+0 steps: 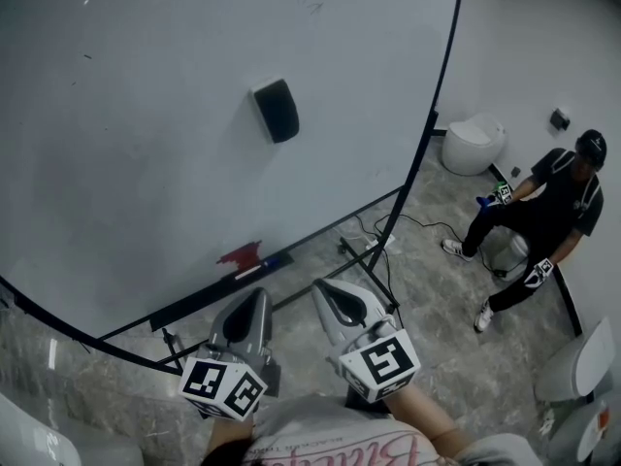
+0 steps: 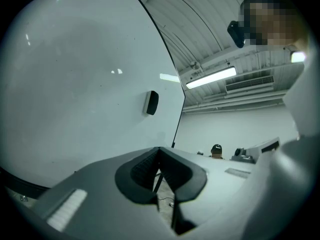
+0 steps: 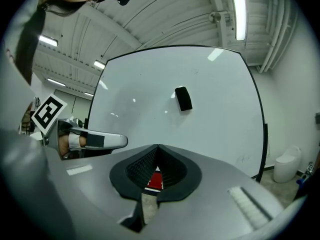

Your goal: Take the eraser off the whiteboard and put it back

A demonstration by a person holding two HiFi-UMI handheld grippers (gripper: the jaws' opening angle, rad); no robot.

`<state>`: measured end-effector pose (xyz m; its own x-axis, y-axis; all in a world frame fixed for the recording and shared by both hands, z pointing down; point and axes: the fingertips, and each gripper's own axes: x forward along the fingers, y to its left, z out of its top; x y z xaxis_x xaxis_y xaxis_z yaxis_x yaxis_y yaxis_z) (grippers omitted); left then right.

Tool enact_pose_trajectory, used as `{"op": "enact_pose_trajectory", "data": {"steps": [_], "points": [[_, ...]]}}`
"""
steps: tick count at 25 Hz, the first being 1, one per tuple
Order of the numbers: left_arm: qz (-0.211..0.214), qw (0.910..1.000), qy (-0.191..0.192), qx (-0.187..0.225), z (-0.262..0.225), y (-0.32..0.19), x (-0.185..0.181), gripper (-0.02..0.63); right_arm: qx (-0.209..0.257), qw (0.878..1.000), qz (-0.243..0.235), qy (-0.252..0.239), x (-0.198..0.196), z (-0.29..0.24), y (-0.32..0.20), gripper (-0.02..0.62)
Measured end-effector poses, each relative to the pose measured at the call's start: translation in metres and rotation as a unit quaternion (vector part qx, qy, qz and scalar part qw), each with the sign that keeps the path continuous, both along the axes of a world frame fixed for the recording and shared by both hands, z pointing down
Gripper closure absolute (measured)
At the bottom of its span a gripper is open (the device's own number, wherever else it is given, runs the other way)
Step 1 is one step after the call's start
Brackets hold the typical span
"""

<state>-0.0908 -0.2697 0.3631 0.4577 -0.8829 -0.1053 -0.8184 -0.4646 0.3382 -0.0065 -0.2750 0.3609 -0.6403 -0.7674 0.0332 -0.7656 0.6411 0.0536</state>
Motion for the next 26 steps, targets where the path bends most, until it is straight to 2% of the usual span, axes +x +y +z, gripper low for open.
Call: {"op": "enact_pose_trajectory", "data": {"steps": [12,26], "points": [[0.004,1.0000,0.001,0.004,-0.003,0.007,0.004,0.606,-0.013,1.000,0.007,-0.009,0.001,0.004,0.009,0.595],[0.003,1.0000,0.003,0.007,-0.002,0.007,0.004,0.606,-0.010,1.000,-0.008,-0.010,-0.007,0.005,0.012,0.595]]}}
